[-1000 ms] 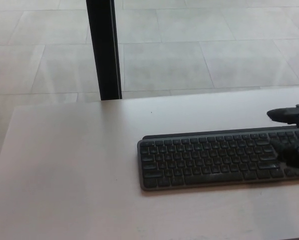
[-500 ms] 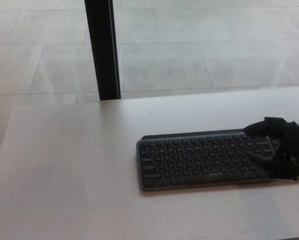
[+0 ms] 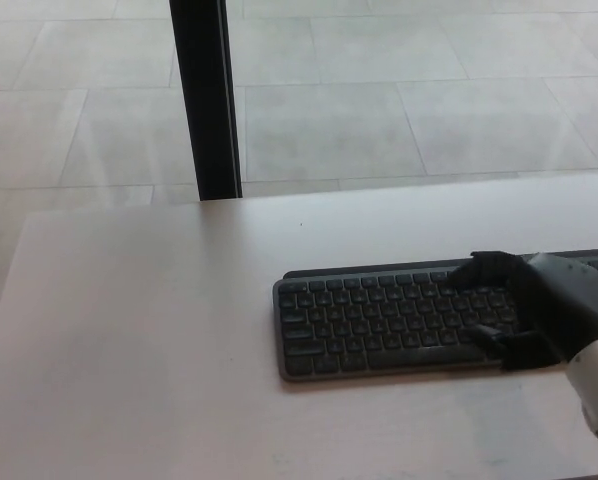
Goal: The robot uses its right fingers to click on the space key of the black keyboard placed on the center of the white desk.
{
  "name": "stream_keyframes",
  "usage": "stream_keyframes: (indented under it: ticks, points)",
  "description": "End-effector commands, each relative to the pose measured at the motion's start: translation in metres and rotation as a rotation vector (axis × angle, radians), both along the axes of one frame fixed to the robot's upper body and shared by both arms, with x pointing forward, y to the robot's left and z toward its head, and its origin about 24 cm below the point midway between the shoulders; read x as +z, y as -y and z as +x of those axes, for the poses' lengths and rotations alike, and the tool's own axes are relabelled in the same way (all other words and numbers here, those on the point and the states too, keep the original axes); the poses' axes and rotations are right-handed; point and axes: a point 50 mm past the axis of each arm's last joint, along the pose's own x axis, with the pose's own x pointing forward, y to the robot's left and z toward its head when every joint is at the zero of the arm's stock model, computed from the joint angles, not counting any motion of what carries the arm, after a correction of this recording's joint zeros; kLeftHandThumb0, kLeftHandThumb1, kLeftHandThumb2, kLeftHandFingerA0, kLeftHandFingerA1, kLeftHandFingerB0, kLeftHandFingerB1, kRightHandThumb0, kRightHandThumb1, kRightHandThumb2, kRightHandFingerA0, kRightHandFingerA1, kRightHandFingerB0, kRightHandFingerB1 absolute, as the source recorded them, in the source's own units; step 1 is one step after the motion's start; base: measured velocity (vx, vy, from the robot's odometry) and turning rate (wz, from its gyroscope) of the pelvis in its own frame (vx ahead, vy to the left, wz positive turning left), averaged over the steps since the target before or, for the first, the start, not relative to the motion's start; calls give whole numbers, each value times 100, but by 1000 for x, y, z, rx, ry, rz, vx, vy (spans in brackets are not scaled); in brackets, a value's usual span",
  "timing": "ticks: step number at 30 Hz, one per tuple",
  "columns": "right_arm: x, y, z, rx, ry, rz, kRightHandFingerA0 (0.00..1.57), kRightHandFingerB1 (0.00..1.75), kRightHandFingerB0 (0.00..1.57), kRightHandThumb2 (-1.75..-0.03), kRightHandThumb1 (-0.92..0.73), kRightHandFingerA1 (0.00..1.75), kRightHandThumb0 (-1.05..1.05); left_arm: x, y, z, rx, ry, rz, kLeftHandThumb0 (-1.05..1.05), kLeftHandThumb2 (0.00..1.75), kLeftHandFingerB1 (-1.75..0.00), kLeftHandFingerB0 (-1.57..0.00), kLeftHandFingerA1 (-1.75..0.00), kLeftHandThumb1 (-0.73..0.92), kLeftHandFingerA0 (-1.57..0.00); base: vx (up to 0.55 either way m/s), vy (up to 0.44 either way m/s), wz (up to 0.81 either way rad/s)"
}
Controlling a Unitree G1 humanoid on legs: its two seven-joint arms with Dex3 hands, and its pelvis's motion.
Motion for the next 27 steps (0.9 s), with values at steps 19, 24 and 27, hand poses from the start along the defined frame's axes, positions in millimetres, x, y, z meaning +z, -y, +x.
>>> stream_keyframes:
  ticks: [19, 24, 27]
  points:
    - [-28, -11, -7, 358, 274, -642, 88, 51, 70, -63, -56, 160, -34, 13, -8, 6, 12, 48, 41, -64, 63, -56, -56, -66, 78, -71, 0, 0, 0]
    - [-33, -16, -10, 378, 248, -660, 82, 50, 67, -66, -60, 158, -36, 13, -8, 6, 5, 32, 53, -65, 63, -56, -60, -63, 78, -73, 0, 0, 0]
    - [-37, -18, -12, 386, 220, -646, 82, 49, 65, -62, -59, 159, -35, 14, -8, 8, 18, 48, 49, -64, 63, -56, -58, -65, 77, -74, 0, 0, 0]
